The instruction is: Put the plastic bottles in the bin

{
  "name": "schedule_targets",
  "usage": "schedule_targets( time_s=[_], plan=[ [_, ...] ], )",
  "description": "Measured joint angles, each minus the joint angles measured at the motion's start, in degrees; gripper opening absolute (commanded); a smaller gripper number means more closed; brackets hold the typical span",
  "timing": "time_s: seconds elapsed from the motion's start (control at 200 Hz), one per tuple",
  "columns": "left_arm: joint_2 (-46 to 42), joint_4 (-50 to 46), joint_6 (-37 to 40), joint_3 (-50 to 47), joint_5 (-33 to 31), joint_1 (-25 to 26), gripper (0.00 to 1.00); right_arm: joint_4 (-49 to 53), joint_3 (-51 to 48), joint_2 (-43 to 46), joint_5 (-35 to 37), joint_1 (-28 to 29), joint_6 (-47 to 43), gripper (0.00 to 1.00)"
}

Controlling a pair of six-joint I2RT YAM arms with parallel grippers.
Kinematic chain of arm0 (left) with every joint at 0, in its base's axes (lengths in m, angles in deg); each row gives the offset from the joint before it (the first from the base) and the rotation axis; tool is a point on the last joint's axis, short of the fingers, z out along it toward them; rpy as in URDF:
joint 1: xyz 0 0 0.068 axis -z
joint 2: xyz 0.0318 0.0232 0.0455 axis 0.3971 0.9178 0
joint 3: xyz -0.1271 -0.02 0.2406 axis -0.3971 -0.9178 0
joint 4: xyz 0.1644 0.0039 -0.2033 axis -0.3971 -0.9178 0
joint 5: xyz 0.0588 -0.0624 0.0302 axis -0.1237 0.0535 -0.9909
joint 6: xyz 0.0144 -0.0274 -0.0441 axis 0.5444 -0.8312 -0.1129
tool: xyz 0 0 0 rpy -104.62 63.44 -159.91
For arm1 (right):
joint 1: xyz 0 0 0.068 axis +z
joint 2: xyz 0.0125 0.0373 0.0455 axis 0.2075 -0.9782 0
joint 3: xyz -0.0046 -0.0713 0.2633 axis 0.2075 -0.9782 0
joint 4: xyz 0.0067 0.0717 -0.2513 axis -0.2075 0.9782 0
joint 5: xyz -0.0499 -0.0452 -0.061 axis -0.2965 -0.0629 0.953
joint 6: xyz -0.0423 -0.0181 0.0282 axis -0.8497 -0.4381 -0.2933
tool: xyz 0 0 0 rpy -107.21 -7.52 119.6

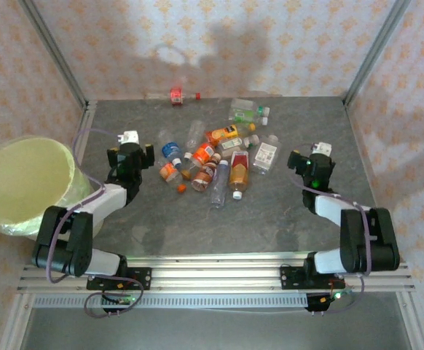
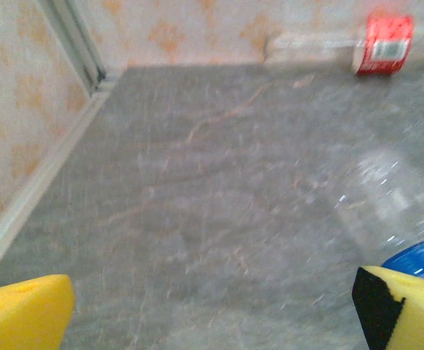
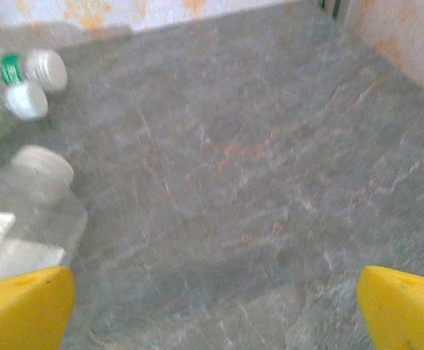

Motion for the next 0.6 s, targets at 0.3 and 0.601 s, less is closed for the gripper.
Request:
schedule_targets(
  time_s=[0.3,0.601],
  plan=[
    [-1.4,-19.12,-9.49,13.29,-3.37,6.38,1.0,17.79,9.09,8.57,6.58,0.0,13.79,0.99],
    [7.02,-44.83,-38.69,30.82,-3.3,11.19,1.0,36.2,12.57,9.14,3.54,-0.04,26.91,0.99]
  ],
)
